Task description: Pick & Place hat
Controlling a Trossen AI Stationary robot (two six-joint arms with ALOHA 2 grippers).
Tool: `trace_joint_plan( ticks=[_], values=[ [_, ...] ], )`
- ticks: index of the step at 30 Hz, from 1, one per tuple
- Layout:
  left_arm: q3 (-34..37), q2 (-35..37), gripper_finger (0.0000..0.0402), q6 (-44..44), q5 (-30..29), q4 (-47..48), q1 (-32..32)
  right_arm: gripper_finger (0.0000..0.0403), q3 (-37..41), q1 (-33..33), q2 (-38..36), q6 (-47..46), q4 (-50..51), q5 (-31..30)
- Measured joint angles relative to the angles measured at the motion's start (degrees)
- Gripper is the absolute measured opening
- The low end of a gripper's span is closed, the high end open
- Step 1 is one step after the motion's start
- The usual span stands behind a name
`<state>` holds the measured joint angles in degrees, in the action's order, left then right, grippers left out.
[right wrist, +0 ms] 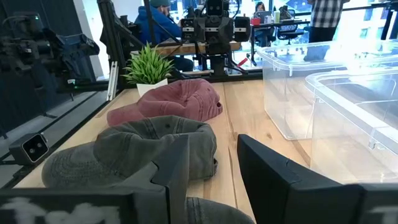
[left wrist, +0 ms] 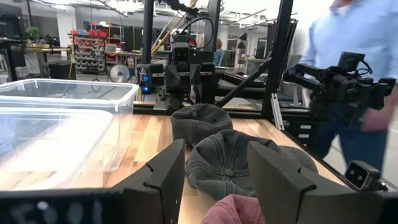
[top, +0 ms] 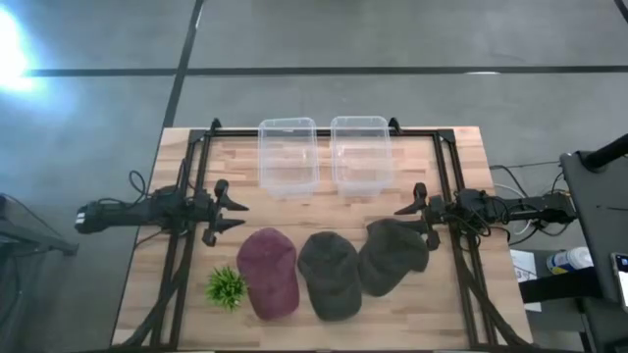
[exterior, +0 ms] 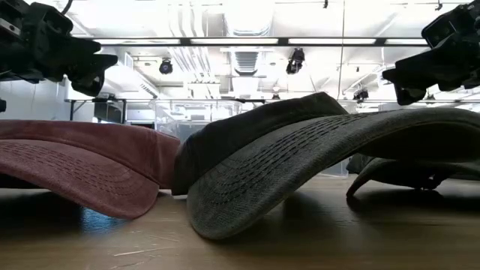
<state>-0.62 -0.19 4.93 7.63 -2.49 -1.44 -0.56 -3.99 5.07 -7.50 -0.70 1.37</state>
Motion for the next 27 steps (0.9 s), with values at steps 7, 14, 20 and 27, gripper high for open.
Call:
trace_joint_plan(
  ticks=[7, 14, 20, 27],
  values=[
    [0.0, 0.0, 0.0168, 0.0, 0.0, 0.0, 0.0, 0.0134, 0.0, 0.0, 0.0, 0.0, 0.0, 0.0],
    [0.0, 0.0, 0.0168, 0.0, 0.0, 0.0, 0.0, 0.0134, 0.0, 0.0, 0.0, 7.7, 0.0, -0.6],
    [0.0, 0.0, 0.0168, 0.0, 0.0, 0.0, 0.0, 0.0134, 0.0, 0.0, 0.0, 16.4, 0.0, -1.8],
    [0.0, 0.0, 0.0168, 0.0, 0.0, 0.0, 0.0, 0.0134, 0.0, 0.0, 0.0, -7.6, -0.9, -0.7]
  ],
)
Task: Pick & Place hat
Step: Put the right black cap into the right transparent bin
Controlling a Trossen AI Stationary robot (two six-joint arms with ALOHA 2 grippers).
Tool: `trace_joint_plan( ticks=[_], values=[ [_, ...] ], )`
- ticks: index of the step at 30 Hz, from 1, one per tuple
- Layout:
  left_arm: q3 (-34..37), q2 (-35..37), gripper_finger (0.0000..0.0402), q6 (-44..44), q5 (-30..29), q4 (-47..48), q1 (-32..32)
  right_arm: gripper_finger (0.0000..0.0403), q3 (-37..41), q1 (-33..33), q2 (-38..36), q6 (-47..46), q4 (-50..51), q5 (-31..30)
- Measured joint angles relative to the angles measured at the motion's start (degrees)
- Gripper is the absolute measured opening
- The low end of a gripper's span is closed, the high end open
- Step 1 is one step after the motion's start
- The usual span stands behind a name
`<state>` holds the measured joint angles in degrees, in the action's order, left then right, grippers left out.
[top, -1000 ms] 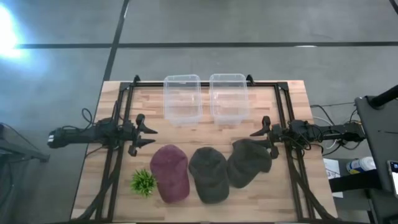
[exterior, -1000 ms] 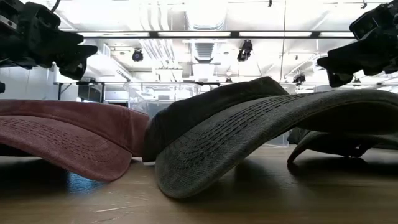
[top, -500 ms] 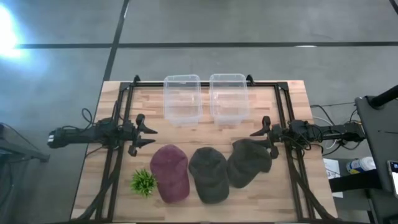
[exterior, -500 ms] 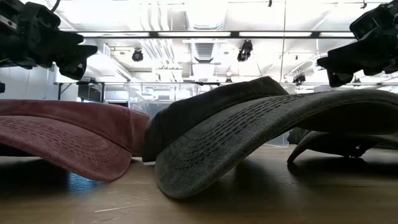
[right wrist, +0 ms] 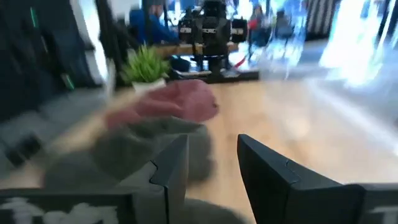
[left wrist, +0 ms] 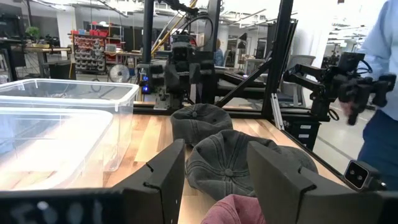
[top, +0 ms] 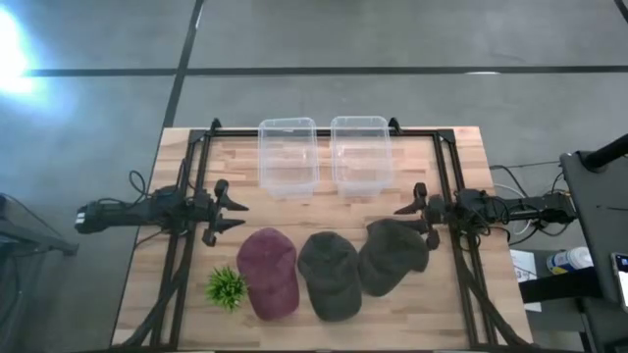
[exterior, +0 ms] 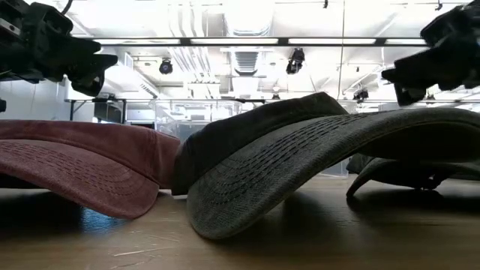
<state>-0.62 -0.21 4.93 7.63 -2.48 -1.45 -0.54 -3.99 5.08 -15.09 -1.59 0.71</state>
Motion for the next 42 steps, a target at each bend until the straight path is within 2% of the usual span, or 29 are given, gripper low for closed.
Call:
trace_joint_plan(
  ticks=[3, 7, 9, 12, 15, 19, 23, 27, 29, 31, 36, 39, 42],
  values=[
    [0.0, 0.0, 0.0168, 0.0, 0.0, 0.0, 0.0, 0.0134, 0.0, 0.0, -0.1, -19.9, -1.3, 0.2],
    [0.0, 0.0, 0.0168, 0.0, 0.0, 0.0, 0.0, 0.0134, 0.0, 0.0, -0.1, -50.9, -1.7, 0.2],
    [0.0, 0.0, 0.0168, 0.0, 0.0, 0.0, 0.0, 0.0134, 0.0, 0.0, -0.1, -60.1, -1.6, -1.5],
    [0.0, 0.0, 0.0168, 0.0, 0.0, 0.0, 0.0, 0.0134, 0.0, 0.0, -0.1, -61.3, -2.1, -7.8],
    [0.0, 0.0, 0.0168, 0.0, 0.0, 0.0, 0.0, 0.0134, 0.0, 0.0, 0.1, -61.4, -5.0, -9.2],
    [0.0, 0.0, 0.0168, 0.0, 0.0, 0.0, 0.0, 0.0134, 0.0, 0.1, 0.3, -52.6, -1.5, -16.4],
    [0.0, 0.0, 0.0168, 0.0, 0.1, 0.0, 0.0, 0.0134, 0.0, 0.0, 0.3, -52.7, -4.8, -17.4],
    [0.0, 0.0, 0.0168, 0.0, 0.1, 0.0, 0.0, 0.013, 0.0, -0.3, 1.2, -54.6, -18.6, -12.9],
    [0.0, 0.0, 0.0168, 0.0, 0.1, 0.0, 0.0, 0.0128, -0.1, -0.3, 1.6, -54.3, -25.4, -12.6],
    [0.0, 0.0, 0.0168, 0.0, 0.1, 0.0, 0.0, 0.0127, -0.1, -0.4, 2.7, -55.8, -27.9, -10.9],
    [0.0, 0.0, 0.0168, 0.0, 0.1, 0.0, 0.0, 0.0132, -3.0, -2.3, 9.4, -65.3, -19.2, -4.2],
    [0.0, 0.0, 0.0168, 0.0, 0.1, 0.0, 0.0, 0.0144, -8.4, -4.5, 16.2, -66.9, -10.2, -1.3],
    [0.0, 0.0, 0.0168, 0.0, -0.1, 0.0, 0.0, 0.0163, -15.8, -6.4, 24.0, -66.4, 2.0, 4.7]
  ],
)
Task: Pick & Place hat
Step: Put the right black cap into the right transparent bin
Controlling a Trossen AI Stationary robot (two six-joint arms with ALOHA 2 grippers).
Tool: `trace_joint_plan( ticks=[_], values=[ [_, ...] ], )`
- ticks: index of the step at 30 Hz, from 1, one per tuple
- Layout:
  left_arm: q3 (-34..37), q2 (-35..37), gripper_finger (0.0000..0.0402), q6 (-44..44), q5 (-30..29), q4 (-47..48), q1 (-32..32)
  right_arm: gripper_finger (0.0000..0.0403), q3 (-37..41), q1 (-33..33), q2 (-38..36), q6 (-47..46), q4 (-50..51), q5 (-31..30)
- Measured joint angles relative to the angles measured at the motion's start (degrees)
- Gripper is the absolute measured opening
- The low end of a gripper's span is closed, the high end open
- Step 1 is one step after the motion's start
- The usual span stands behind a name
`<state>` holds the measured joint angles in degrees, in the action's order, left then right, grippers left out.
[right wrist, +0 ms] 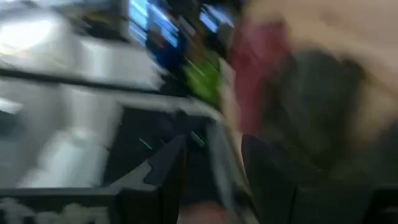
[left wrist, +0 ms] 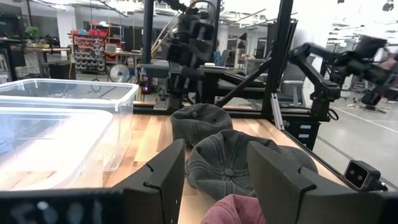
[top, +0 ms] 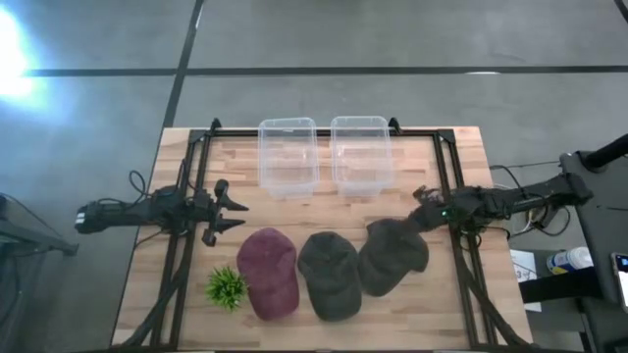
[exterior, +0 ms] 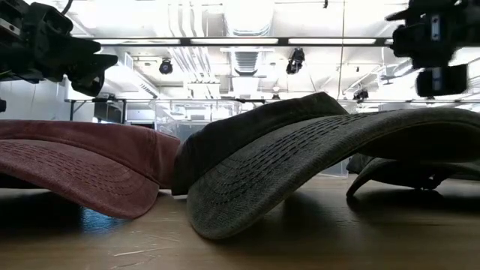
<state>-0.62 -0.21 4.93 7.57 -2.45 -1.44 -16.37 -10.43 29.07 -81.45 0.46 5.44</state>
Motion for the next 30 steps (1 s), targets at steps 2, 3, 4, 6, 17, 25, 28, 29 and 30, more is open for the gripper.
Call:
trace_joint_plan(
  ticks=[2, 3, 4, 6, 17, 25, 28, 29, 30],
  values=[
    [0.0, 0.0, 0.0168, 0.0, 0.0, 0.0, 0.0, 0.0179, -5.4, -1.2, 5.5, 3.0, 9.9, 4.0],
    [0.0, 0.0, 0.0168, 0.0, 0.0, 0.0, 0.0, 0.0187, -8.3, -1.7, 8.2, 5.7, 15.5, 5.1],
    [0.0, 0.0, 0.0168, 0.0, 0.0, 0.0, 0.0, 0.0194, -11.2, -2.5, 10.9, 8.8, 21.3, 5.4],
    [0.0, 0.0, 0.0168, 0.0, 0.0, 0.0, 0.0, 0.0205, -17.3, -3.9, 16.3, 16.3, 31.9, 5.0],
    [0.0, 0.0, 0.0168, 0.0, 0.0, 0.0, 0.0, 0.0215, -37.7, -11.2, 42.9, 55.2, 55.5, 5.7],
    [0.0, 0.0, 0.0168, 0.0, 0.0, 0.0, 0.0, 0.0215, -46.3, -17.0, 57.1, 66.7, 56.6, 4.9],
    [0.0, 0.0, 0.0168, 0.0, 0.0, 0.0, 0.0, 0.0215, -46.3, -17.8, 59.3, 65.0, 56.8, 2.8],
    [0.0, 0.0, 0.0168, 0.0, 0.0, 0.0, 0.0, 0.0215, -45.8, -17.9, 59.4, 64.0, 56.5, 1.8],
    [0.0, 0.0, 0.0168, 0.0, 0.0, 0.0, 0.0, 0.0215, -45.2, -17.9, 59.6, 62.7, 56.7, 0.6]
  ],
)
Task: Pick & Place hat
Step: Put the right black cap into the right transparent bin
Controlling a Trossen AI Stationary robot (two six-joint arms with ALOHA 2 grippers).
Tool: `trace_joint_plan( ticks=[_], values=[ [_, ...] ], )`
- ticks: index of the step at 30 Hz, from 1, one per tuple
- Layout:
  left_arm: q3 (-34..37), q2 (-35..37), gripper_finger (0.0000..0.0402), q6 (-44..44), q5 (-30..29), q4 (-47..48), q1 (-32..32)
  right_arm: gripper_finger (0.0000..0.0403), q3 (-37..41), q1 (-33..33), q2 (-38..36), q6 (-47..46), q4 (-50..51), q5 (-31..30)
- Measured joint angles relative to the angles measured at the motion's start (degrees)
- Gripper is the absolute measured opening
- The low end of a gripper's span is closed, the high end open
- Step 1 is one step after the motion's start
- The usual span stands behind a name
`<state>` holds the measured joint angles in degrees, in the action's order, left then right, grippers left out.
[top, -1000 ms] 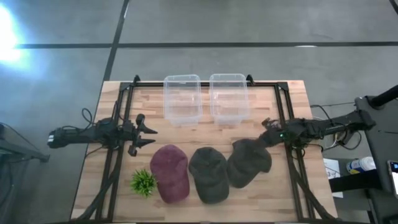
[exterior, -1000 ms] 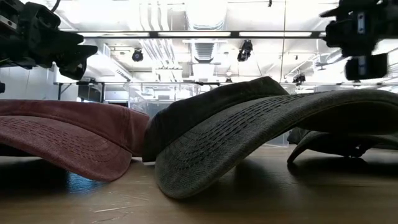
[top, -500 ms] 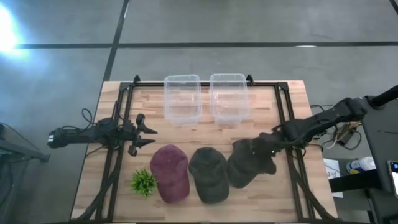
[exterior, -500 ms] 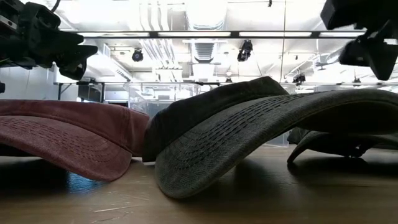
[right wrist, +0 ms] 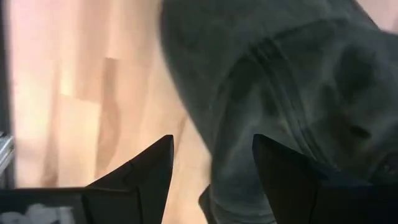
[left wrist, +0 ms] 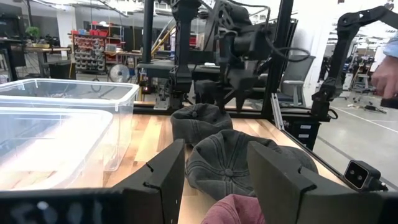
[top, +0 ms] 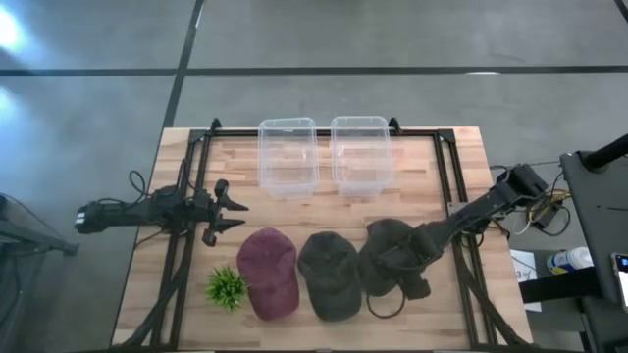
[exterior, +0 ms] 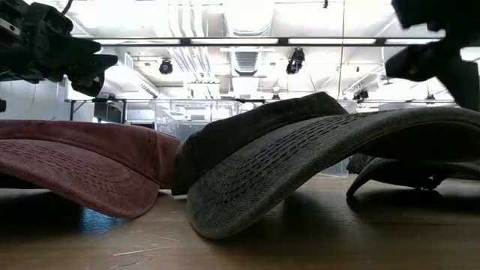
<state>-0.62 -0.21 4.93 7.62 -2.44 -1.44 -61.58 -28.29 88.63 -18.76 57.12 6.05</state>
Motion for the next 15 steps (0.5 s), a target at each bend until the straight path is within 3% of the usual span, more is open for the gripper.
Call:
trace_joint_plan(
  ticks=[3, 11, 15],
  values=[
    [0.0, 0.0, 0.0168, 0.0, 0.0, 0.0, 0.0, 0.0215, 2.0, 0.0, 0.6, -3.8, -0.8, -2.5],
    [0.0, -0.1, 0.0168, 0.0, 0.0, 0.1, 0.0, 0.0213, 8.6, -0.2, 1.6, -10.7, -8.8, -2.4],
    [0.0, -0.1, 0.0168, 0.0, 0.0, 0.2, 0.0, 0.0181, 10.2, -0.1, 1.6, -17.0, -9.6, -5.5]
  ],
)
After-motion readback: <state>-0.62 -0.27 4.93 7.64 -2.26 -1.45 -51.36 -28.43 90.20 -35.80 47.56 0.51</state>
